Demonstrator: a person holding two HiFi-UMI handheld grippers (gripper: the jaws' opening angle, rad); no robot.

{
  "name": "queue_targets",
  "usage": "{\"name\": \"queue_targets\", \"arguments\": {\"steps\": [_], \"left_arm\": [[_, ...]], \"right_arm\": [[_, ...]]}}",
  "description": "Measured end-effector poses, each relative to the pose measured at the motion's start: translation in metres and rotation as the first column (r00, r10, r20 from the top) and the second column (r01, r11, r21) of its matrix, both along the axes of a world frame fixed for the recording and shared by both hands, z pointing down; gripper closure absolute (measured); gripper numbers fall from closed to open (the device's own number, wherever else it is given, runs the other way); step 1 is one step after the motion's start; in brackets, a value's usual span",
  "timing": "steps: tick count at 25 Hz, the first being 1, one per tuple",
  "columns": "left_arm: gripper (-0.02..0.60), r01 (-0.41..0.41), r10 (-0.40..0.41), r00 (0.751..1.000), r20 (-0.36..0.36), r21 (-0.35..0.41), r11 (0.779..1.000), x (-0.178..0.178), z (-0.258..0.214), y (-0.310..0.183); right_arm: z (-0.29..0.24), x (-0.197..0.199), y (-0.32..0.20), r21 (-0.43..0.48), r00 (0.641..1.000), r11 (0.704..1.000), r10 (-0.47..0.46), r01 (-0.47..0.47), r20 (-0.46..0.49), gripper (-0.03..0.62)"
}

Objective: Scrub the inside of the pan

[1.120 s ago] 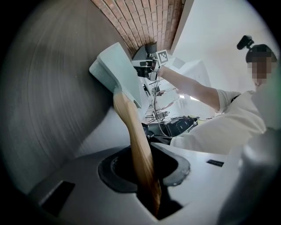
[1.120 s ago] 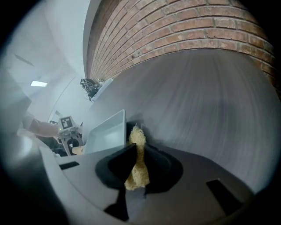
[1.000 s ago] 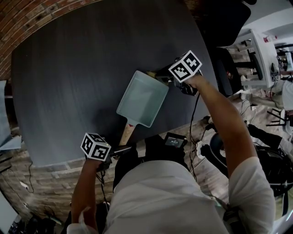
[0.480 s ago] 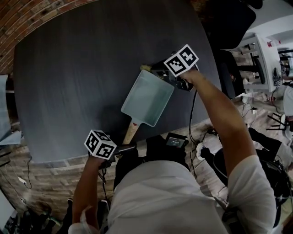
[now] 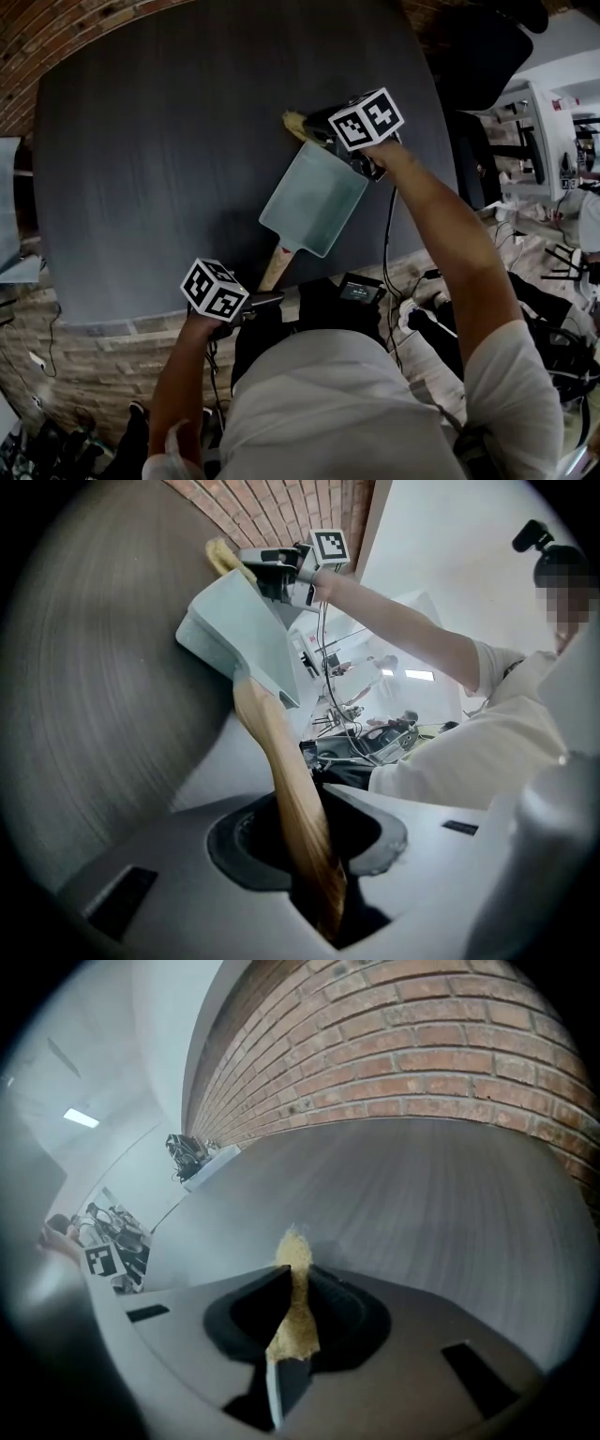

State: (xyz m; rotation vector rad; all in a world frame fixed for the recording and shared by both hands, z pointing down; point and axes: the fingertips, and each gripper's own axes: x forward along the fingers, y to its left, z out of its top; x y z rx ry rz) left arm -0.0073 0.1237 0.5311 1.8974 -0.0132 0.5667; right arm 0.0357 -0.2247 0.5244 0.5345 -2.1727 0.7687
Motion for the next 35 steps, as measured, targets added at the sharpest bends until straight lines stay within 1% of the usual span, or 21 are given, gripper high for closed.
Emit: {"name": "queue_targets", "arguments": {"steps": [3,5,9,12,14,17,20,25,35], "left_arm": [[0.471,0.008,-0.008,1.000,0.002,0.007,1.000,0.001,0.001,-0.001],[0.471,0.015,-0.015,1.000,0.004,0.010,1.000,0.002,0.001,-0.003],[0.473,0.054,-0.054,0.999,0.008,0.015,0.998,0.005,0.000,-0.005],[0.487,0.123,-0.123,0.992,0.003,0.008,0.992,0.005,0.000,-0.011],[0.496,0.187,-0.187,0.982,0.000,-0.001,0.982,0.003,0.000,-0.015],[0.503,0.285,-0.285,0.959,0.000,-0.018,0.958,0.000,0.001,-0.022],[0.503,0.340,-0.340,0.941,0.003,-0.019,0.940,-0.002,0.003,-0.026],[0.503,0.357,-0.357,0.934,0.007,-0.007,0.934,-0.002,0.004,-0.026],[0.502,0.356,-0.356,0.935,0.010,0.000,0.935,0.002,0.003,-0.027]], "right_arm": [[-0.012,-0.014,-0.006,0.053,1.000,0.999,0.001,-0.002,0.014,0.528],[-0.015,-0.022,-0.007,0.095,1.000,0.995,-0.022,0.023,-0.009,0.528],[-0.009,-0.029,-0.003,0.168,0.988,0.980,-0.089,0.110,-0.129,0.528],[0.003,-0.028,0.004,0.168,0.966,0.971,-0.129,0.168,-0.224,0.528],[0.007,-0.028,0.007,0.161,0.958,0.972,-0.124,0.169,-0.258,0.528],[0.009,-0.027,0.009,0.149,0.953,0.978,-0.102,0.149,-0.284,0.528],[0.009,-0.026,0.011,0.138,0.947,0.980,-0.095,0.143,-0.306,0.528],[0.006,-0.028,0.016,0.124,0.941,0.981,-0.100,0.147,-0.324,0.530],[0.002,-0.035,0.027,0.119,0.931,0.975,-0.141,0.190,-0.336,0.531]]}}
